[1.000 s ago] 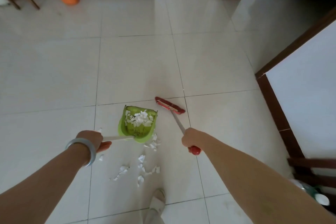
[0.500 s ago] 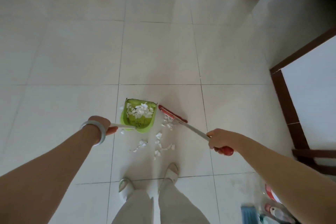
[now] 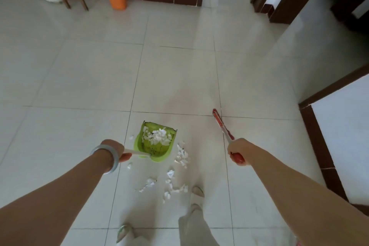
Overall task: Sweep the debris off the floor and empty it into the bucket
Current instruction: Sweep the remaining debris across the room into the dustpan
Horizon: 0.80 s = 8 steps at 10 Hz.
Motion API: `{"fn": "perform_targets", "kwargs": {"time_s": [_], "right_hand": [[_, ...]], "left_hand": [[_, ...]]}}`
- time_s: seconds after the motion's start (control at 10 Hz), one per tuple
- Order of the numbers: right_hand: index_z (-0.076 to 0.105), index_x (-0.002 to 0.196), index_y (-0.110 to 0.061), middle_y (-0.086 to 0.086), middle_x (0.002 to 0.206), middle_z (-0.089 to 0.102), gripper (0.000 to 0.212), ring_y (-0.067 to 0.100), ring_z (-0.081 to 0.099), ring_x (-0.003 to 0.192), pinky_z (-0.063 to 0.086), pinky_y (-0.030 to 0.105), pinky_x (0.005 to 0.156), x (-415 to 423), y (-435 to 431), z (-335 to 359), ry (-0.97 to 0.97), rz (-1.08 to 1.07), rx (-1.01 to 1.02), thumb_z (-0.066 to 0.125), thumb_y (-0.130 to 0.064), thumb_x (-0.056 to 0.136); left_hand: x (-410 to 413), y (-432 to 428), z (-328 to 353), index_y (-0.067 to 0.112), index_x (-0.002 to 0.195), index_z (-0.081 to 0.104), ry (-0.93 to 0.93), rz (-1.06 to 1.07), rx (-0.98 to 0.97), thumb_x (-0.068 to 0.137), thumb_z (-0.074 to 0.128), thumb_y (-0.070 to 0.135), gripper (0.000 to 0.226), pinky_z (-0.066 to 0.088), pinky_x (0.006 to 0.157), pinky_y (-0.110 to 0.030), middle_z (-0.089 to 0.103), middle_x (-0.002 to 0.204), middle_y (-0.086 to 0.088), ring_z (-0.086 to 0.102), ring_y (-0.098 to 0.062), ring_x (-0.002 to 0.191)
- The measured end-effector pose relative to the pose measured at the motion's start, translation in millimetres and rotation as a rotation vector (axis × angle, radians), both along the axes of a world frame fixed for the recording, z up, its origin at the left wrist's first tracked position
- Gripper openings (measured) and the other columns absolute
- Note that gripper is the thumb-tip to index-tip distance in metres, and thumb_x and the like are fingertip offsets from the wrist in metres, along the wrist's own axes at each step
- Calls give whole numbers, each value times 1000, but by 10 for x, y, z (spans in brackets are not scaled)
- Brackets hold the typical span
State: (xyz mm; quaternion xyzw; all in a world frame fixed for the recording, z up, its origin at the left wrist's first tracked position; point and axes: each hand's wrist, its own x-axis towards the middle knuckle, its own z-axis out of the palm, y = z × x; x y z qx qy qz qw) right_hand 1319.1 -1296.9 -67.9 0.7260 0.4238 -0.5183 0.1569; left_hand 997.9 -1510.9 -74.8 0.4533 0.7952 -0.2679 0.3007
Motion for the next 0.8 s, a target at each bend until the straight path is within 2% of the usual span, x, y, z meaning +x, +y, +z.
{"fn": "perform_targets", "kwargs": {"time_s": [0.1, 0.2, 0.3, 0.4, 0.5, 0.6, 0.7, 0.8], "right_hand": [[51, 105, -3, 7, 59, 48, 22, 13, 43, 46, 39, 14, 36, 101, 523, -109, 17, -34, 11, 44, 6, 87], [51, 99, -3, 7, 62, 48, 18, 13, 43, 47, 39, 14, 35, 180, 1004, -172, 21, -20, 17, 42, 7, 87], [50, 102, -2, 9, 63, 49, 20, 14, 46, 48, 39, 17, 37, 206, 1414, -263, 2, 25, 33, 42, 7, 87], [51, 104, -3, 10, 64, 52, 19, 15, 49, 50, 41, 17, 38, 125, 1650, -363, -36, 62, 12, 45, 6, 88], [51, 106, -3, 10, 66, 54, 19, 15, 50, 50, 41, 19, 39, -107, 1635, -411, -62, 173, 19, 46, 4, 89], [52, 105, 0, 15, 74, 56, 19, 20, 52, 56, 42, 25, 46, -373, 1462, -430, -77, 359, 34, 46, 6, 88], [52, 101, 2, 17, 78, 55, 13, 23, 55, 59, 43, 28, 48, -635, 1199, -413, -71, 543, 32, 46, 5, 90], [52, 114, 3, 16, 85, 57, 22, 29, 63, 77, 46, 32, 60, -854, 918, -385, -83, 828, 55, 42, -1, 95]], "left_hand": [[167, 329, -54, 18, 85, 51, 1, 108, 30, 96, 29, 57, 46, 37, 64, -21, 52, 74, 7, 52, -15, 72], [277, 642, -152, 19, 85, 52, -5, 128, -23, 95, 28, 58, 47, 37, 62, -20, 52, 73, 8, 53, -14, 70], [371, 874, -191, 19, 87, 54, -43, 224, -12, 96, 31, 56, 44, 41, 62, -17, 59, 81, 8, 54, -12, 71], [427, 1010, -153, 16, 97, 60, -117, 414, 96, 99, 35, 47, 40, 45, 64, -8, 66, 96, 7, 56, -10, 78], [370, 920, -408, -9, 119, 56, -229, 687, 140, 98, 48, 21, 38, 44, 104, -30, 60, 122, -25, 58, -33, 115], [363, 823, -445, -1, 141, 38, -541, 1432, 533, 95, 49, 2, 47, 56, 90, -30, 50, 135, -26, 74, -10, 81], [349, 660, -274, 10, 141, 40, -538, 1513, 575, 96, 43, -2, 47, 59, 65, -20, 52, 135, -20, 63, -1, 39], [256, 373, -159, 11, 139, 42, -523, 1603, 633, 96, 44, -2, 46, 60, 66, -21, 53, 134, -21, 63, -1, 40]]}}
